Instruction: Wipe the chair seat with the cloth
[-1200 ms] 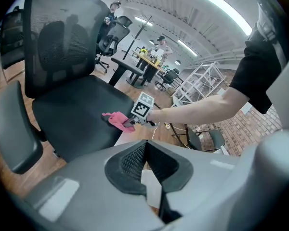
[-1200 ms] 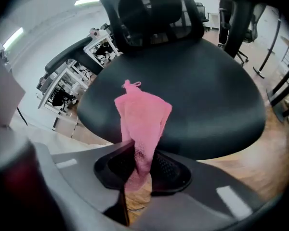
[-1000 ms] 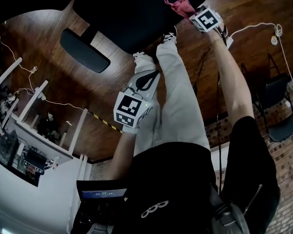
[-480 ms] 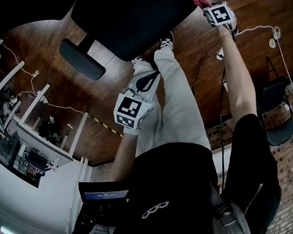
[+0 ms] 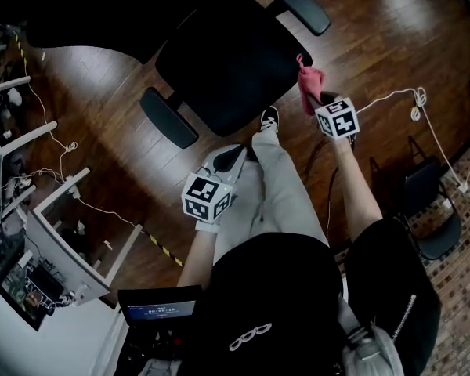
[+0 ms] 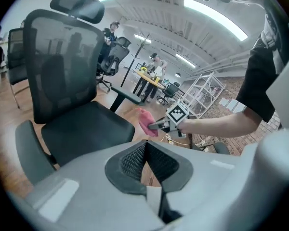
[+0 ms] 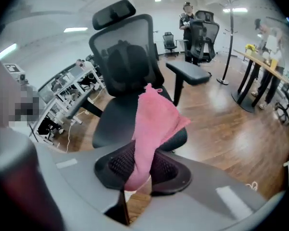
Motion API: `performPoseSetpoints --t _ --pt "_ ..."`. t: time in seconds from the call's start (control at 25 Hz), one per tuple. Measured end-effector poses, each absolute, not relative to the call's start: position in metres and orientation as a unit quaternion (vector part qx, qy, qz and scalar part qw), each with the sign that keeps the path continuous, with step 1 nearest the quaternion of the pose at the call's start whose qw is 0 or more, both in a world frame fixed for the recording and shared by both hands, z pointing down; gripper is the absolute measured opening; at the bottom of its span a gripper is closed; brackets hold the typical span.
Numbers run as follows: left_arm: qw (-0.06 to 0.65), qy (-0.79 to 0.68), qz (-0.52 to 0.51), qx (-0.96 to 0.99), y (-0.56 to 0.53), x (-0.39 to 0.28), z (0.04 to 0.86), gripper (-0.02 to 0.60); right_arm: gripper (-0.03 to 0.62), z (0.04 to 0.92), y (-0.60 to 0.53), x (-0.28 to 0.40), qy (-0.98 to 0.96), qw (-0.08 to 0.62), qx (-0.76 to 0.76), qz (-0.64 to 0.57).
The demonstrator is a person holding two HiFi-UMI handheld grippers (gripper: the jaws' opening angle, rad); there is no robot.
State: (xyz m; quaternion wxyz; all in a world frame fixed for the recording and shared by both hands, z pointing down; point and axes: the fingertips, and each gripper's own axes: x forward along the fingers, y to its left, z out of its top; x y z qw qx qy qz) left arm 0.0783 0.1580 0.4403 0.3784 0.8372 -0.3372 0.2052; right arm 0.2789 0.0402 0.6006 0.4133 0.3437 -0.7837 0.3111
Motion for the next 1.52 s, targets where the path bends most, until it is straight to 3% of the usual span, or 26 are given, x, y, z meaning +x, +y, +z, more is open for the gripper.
performPoseSetpoints --t 0.24,0.48,0.92,1.52 --pt "0.336 -0.366 0.196 0.846 0.168 0.017 0.405 -0.009 0.071 0.476 0.093 0.142 -0.853 0.352 0.294 0.250" --pt "0.309 -0.391 0.170 0.850 0.168 -0.019 0.362 -0.009 0.071 0.378 0.115 0.073 -0.885 0.304 0.285 0.208" --pt "0.251 -0.404 0.134 0.869 0.126 -0.030 0.317 -0.009 0.069 0.334 0.093 0.048 -0.892 0.271 0.315 0.178" --pt "0.253 -0.428 0.119 0.859 0.128 -0.039 0.319 -0.009 0.067 0.322 0.090 0.057 -0.893 0.270 0.315 0.173"
